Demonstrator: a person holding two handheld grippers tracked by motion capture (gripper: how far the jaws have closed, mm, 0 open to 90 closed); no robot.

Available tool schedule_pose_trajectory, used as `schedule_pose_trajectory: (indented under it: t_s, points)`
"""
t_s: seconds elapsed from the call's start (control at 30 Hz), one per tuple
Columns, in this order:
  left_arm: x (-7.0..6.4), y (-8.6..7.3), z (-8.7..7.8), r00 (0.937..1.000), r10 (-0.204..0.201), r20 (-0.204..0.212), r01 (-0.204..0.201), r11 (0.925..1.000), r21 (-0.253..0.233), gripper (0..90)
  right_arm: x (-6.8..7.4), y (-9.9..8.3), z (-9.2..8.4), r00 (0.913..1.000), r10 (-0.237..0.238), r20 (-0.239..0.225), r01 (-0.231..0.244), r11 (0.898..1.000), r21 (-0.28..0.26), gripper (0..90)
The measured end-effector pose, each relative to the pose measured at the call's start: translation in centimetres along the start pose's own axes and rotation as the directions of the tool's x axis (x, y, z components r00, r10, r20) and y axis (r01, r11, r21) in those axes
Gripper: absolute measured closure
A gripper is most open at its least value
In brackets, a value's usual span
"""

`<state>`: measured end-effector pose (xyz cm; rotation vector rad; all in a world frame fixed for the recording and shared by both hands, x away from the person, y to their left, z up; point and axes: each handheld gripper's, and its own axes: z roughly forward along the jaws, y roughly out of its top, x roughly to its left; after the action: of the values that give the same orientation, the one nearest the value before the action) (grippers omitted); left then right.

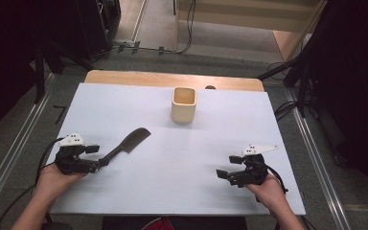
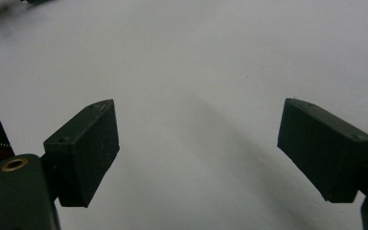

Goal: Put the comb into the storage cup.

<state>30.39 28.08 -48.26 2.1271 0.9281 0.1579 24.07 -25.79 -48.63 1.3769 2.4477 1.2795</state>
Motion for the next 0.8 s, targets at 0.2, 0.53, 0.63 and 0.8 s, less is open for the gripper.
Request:
schedule_pose_trajectory:
  t_s: [0.2,0.53,0.63,0.8]
  points:
    - [-0.1,-0.4,0.4,1.0000,0.004,-0.007,-0.004,0.9996,0.029,30.2,0.0,0.0,0.0,1.0000,0.000,0.001,0.000,1.000,0.001,12.5]
    - [-0.9,-0.7,1.3,0.9958,0.067,-0.062,-0.063,0.9958,0.067,39.9,0.0,0.0,0.0,1.0000,-0.001,0.004,0.001,1.000,0.000,12.5]
    - [-1.1,-0.9,1.4,0.9935,0.070,-0.090,-0.065,0.9962,0.058,43.0,0.0,0.0,0.0,1.0000,-0.003,0.007,0.003,1.000,0.004,12.5]
    - [-1.2,-1.1,1.4,0.9899,0.058,-0.129,-0.053,0.9976,0.044,52.6,0.0,0.0,0.1,1.0000,-0.002,0.006,0.002,1.000,0.003,12.5]
